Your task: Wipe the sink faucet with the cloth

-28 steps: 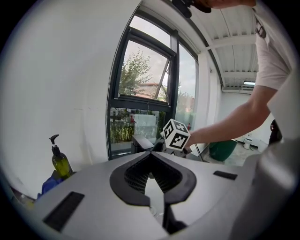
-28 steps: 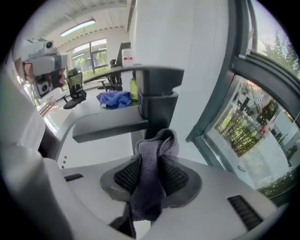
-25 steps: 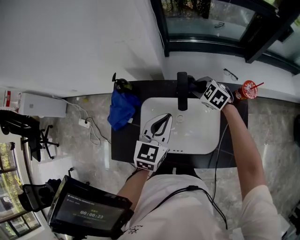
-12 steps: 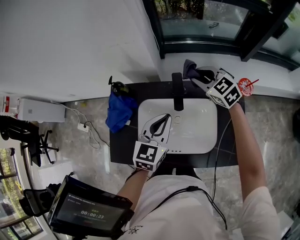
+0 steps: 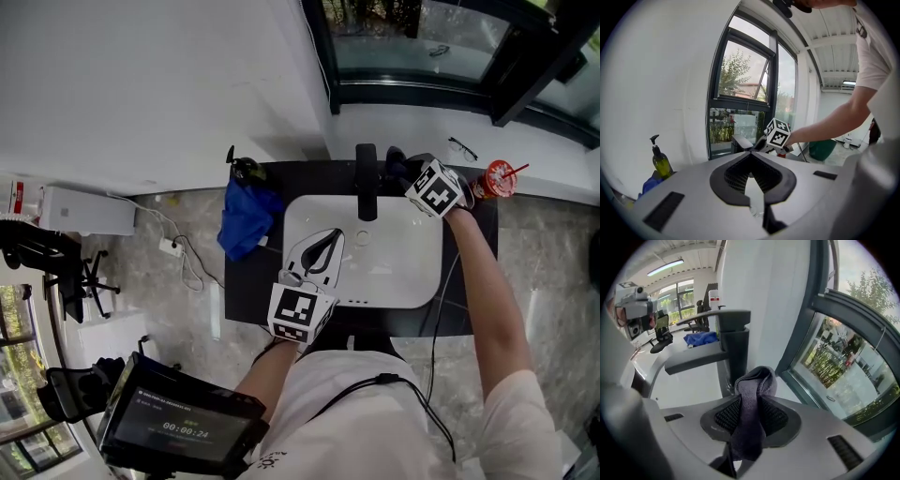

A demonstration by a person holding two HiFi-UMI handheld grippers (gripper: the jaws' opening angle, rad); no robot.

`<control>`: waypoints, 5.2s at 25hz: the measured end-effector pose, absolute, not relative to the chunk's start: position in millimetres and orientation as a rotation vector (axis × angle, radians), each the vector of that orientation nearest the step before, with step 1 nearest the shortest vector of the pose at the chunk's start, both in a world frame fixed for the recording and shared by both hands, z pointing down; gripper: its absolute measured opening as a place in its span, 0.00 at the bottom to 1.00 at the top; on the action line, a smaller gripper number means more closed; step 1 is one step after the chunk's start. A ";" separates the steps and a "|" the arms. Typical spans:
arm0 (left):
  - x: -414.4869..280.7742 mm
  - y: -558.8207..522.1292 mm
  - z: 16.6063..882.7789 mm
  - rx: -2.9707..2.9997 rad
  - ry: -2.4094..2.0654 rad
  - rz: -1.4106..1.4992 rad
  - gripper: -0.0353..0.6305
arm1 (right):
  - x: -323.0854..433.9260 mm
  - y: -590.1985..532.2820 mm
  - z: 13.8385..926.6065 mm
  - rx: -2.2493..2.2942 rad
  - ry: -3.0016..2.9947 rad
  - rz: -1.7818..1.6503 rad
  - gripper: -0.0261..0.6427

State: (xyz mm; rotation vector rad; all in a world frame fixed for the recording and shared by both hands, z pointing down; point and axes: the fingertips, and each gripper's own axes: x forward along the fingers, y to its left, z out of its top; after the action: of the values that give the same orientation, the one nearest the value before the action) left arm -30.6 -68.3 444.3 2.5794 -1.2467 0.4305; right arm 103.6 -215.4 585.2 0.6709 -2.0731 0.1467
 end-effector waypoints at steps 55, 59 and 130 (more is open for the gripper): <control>-48.7 -76.4 444.8 2.554 -1.281 0.427 0.04 | 58.6 -195.8 615.4 0.541 -2.142 0.176 0.21; -41.9 -72.3 441.4 2.573 -1.263 0.424 0.04 | 72.2 -201.7 577.9 0.631 -2.253 0.184 0.21; -26.4 -54.3 426.1 2.639 -1.203 0.373 0.04 | 110.8 -175.2 486.4 0.941 -2.479 0.247 0.21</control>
State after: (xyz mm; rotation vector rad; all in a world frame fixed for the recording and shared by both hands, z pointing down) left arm -26.4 -54.3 426.1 2.6391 -1.2033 0.3733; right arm 110.8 -175.2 486.4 0.9412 -2.4790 0.2466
